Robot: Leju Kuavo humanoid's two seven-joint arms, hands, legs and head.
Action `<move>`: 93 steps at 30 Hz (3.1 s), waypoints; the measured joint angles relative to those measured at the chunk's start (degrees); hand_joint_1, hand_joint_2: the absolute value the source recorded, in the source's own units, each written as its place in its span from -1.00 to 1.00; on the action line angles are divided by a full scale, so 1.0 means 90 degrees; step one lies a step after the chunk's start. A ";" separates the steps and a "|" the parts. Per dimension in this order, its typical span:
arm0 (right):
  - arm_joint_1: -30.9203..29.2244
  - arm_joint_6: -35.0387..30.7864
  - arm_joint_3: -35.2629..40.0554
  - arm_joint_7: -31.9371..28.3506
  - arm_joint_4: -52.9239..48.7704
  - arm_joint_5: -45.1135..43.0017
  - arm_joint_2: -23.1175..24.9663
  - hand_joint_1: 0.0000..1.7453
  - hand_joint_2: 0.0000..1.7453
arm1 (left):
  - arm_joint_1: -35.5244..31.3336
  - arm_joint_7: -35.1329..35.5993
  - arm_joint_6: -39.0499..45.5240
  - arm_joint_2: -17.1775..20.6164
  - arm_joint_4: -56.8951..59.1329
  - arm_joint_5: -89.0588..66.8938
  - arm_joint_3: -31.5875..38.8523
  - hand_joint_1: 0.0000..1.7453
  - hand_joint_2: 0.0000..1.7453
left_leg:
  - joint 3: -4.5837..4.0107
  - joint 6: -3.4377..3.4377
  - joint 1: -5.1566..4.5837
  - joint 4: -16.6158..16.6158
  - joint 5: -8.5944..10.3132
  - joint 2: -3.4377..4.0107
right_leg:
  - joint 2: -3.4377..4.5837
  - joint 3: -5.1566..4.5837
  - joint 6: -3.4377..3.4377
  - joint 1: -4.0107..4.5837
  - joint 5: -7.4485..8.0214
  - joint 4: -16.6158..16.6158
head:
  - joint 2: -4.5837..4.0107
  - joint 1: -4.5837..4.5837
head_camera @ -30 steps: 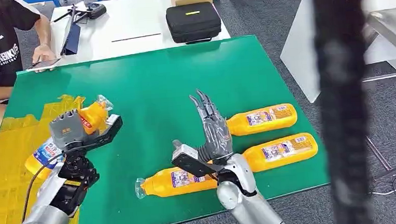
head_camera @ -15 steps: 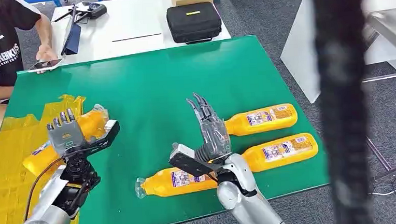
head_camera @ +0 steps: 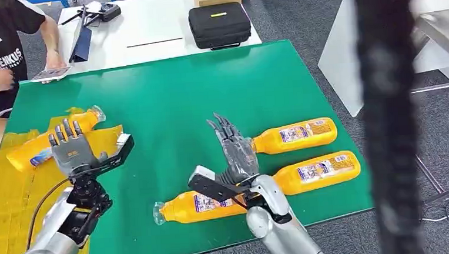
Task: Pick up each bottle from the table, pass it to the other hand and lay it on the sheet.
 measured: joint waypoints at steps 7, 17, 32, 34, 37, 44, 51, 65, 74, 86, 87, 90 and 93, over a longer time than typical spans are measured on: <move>0.0340 0.1372 0.0275 -0.0134 -0.0367 0.0024 -0.0306 -1.00 1.00 | 0.0421 -0.3151 0.0424 -0.0552 -0.0651 0.1850 0.1518 -1.00 1.00 | -0.0005 0.0001 -0.0005 0.0000 -0.0002 -0.0005 | -0.0004 -0.0001 0.0000 -0.0006 -0.0001 0.0000 | 0.0000 0.0002; 0.0426 0.1770 0.0496 -0.0253 -0.0547 0.0019 -0.0583 -1.00 1.00 | 0.0679 -0.3368 0.0828 -0.0795 -0.1081 0.1889 0.2210 -1.00 1.00 | -0.0003 0.0000 -0.0001 0.0000 -0.0001 0.0003 | -0.0003 -0.0003 0.0000 -0.0004 0.0001 -0.0001 | 0.0000 -0.0002; 0.0536 0.2406 0.1212 -0.0583 -0.0450 -0.0221 -0.1445 -1.00 1.00 | 0.1255 -0.3982 0.1092 -0.0904 -0.2390 0.2547 0.2416 -1.00 1.00 | -0.0007 0.0003 -0.0005 0.0000 -0.0001 -0.0003 | -0.0004 -0.0002 0.0004 -0.0005 0.0003 -0.0002 | 0.0000 0.0000; 0.0497 0.2404 0.1275 -0.0455 -0.0404 -0.0086 -0.1496 -1.00 1.00 | 0.1260 -0.3982 0.1102 -0.0906 -0.2392 0.2547 0.2416 -1.00 1.00 | -0.0006 0.0003 -0.0004 0.0000 0.0000 -0.0002 | -0.0004 -0.0002 0.0004 -0.0005 0.0003 -0.0002 | 0.0000 0.0000; 0.0462 0.2348 0.1321 -0.0178 -0.0287 0.0187 -0.1530 -1.00 1.00 | 0.1295 -0.4006 0.1112 -0.0918 -0.2421 0.2559 0.2416 -1.00 1.00 | -0.0004 0.0002 -0.0003 0.0000 0.0000 -0.0002 | -0.0004 -0.0002 0.0004 -0.0005 0.0003 -0.0002 | 0.0000 0.0000; 0.0313 0.2059 0.1338 0.0437 0.0180 0.0722 -0.1498 -1.00 1.00 | 0.1362 -0.3924 0.1187 -0.0962 -0.2504 0.2472 0.2343 -1.00 1.00 | 0.0012 0.0002 -0.0003 -0.0001 -0.0001 -0.0005 | -0.0004 0.0015 0.0002 -0.0004 0.0000 -0.0003 | 0.0000 0.0002; 0.0218 0.1716 0.1360 0.1215 0.0585 0.1462 -0.1340 -1.00 1.00 | 0.1422 -0.3870 0.1223 -0.1020 -0.2530 0.2421 0.2312 -1.00 1.00 | 0.0058 0.0004 -0.0006 -0.0002 -0.0003 -0.0014 | -0.0005 0.0063 0.0003 -0.0006 -0.0006 -0.0006 | 0.0000 0.0002; 0.0287 0.1787 0.1120 0.1455 0.0859 0.1984 -0.1081 0.96 1.00 | 0.1431 -0.3950 0.1143 -0.1154 -0.2547 0.2494 0.2186 -1.00 1.00 | 0.0104 0.0000 -0.0005 -0.0003 -0.0005 -0.0002 | -0.0002 0.0099 -0.0004 0.0000 -0.0001 -0.0007 | 0.0000 0.0000; 0.0294 0.1705 0.0986 0.1394 0.0874 0.1941 -0.1013 1.00 1.00 | 0.1512 -0.4175 0.1073 -0.1171 -0.2637 0.2844 0.2154 -1.00 1.00 | 0.0104 0.0003 -0.0007 -0.0003 -0.0004 -0.0004 | -0.0002 0.0103 -0.0002 -0.0003 -0.0002 -0.0007 | 0.0000 0.0000; 0.0714 -0.1143 -0.0321 0.0198 0.0410 0.0308 -0.0607 1.00 1.00 | 0.2300 -0.5884 -0.1160 -0.1309 -0.4277 0.6159 0.1364 -1.00 1.00 | 0.0067 0.0010 -0.0011 -0.0002 -0.0007 -0.0010 | -0.0005 0.0072 0.0008 -0.0007 -0.0002 -0.0007 | 0.0000 -0.0002; 0.0714 -0.1320 -0.0425 0.0033 0.0349 0.0096 -0.0566 1.00 1.00 | 0.2328 -0.5925 -0.1344 -0.1309 -0.4389 0.6358 0.1265 -1.00 1.00 | 0.0067 0.0010 -0.0010 -0.0002 -0.0008 -0.0008 | -0.0005 0.0072 0.0008 -0.0007 -0.0002 -0.0007 | 0.0000 0.0000; 0.0725 -0.1896 -0.0672 -0.0615 0.0228 -0.0591 -0.0447 1.00 1.00 | 0.2406 -0.6090 -0.2045 -0.1302 -0.4708 0.7287 0.1011 -1.00 1.00 | 0.0065 0.0008 -0.0009 -0.0002 -0.0010 -0.0004 | -0.0004 0.0069 0.0008 -0.0006 -0.0002 -0.0006 | 0.0000 0.0000; 0.0804 -0.2164 -0.0888 -0.1422 0.0012 -0.1093 -0.0287 1.00 1.00 | 0.2430 -0.6131 -0.2103 -0.1295 -0.4859 0.7433 0.0884 -1.00 1.00 | 0.0059 0.0005 -0.0008 -0.0002 -0.0013 -0.0004 | -0.0004 0.0061 0.0006 -0.0006 -0.0004 -0.0006 | 0.0000 0.0000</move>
